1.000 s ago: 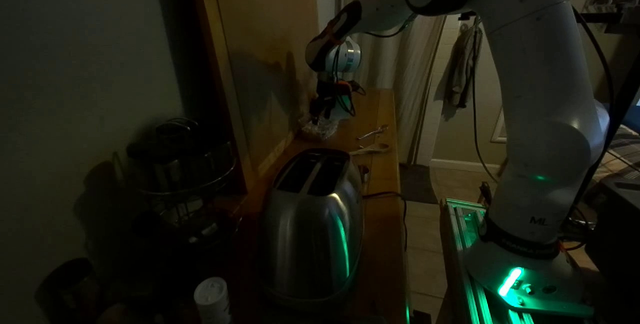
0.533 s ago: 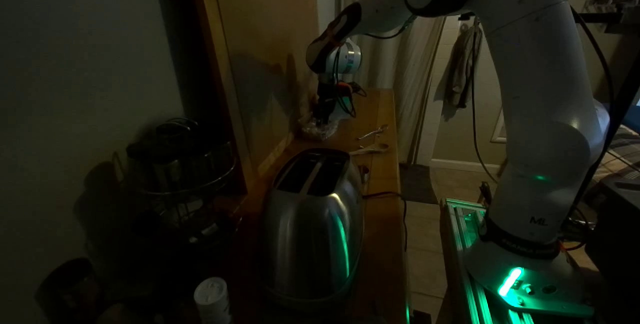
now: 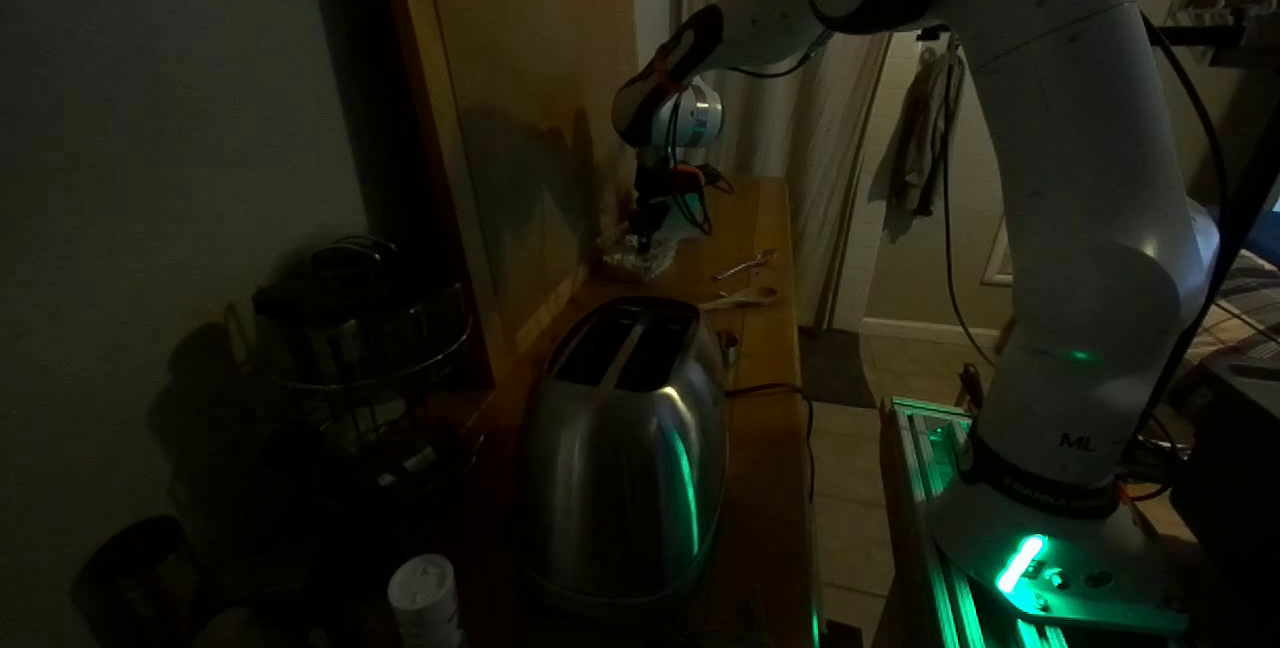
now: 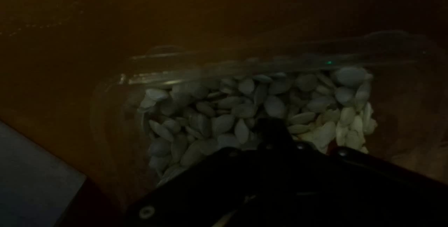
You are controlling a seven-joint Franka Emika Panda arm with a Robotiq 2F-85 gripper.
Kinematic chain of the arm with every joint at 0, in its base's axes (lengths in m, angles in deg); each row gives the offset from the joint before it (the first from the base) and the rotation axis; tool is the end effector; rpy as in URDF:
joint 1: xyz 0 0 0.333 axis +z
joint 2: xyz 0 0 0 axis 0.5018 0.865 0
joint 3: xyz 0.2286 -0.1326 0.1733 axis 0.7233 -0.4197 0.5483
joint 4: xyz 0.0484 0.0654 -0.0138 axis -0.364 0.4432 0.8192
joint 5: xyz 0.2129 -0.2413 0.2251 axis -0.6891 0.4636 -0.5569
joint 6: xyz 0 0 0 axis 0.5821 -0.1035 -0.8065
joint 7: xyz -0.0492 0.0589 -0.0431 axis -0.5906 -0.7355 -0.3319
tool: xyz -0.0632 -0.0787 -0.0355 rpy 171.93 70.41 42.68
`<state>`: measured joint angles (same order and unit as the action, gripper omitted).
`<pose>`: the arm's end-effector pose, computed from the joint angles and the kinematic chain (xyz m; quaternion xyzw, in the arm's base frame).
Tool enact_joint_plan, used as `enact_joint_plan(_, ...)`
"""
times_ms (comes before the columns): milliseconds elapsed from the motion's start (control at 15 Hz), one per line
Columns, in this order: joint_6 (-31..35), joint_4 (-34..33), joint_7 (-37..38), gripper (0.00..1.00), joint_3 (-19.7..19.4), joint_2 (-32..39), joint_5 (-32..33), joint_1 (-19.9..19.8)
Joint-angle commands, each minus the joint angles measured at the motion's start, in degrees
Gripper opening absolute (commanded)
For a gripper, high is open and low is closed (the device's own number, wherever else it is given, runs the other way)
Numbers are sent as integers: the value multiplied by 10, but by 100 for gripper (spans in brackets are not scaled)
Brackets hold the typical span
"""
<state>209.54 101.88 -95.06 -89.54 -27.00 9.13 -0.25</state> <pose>0.5204 -0.4366 0.3004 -0.9881 0.1355 -0.0728 0.0024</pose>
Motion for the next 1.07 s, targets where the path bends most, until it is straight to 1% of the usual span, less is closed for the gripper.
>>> enact_joint_plan(0,-10,-16,11,3,6,7,13,-5)
enact_joint_plan(400,-13,-15,7,2,13,-2,10,-2)
enact_joint_plan(467,-10,-15,10,28,15,-3,8,-1)
enact_joint_plan(533,-7,-18,12,30,15,0,8,0)
enact_joint_plan(600,-2,-19,13,35,16,3,7,0)
enact_joint_plan(867,6,-24,26,62,17,14,6,1)
enact_joint_plan(933,7,-23,27,69,17,14,7,1)
enact_joint_plan(1000,6,-24,29,55,17,16,7,0)
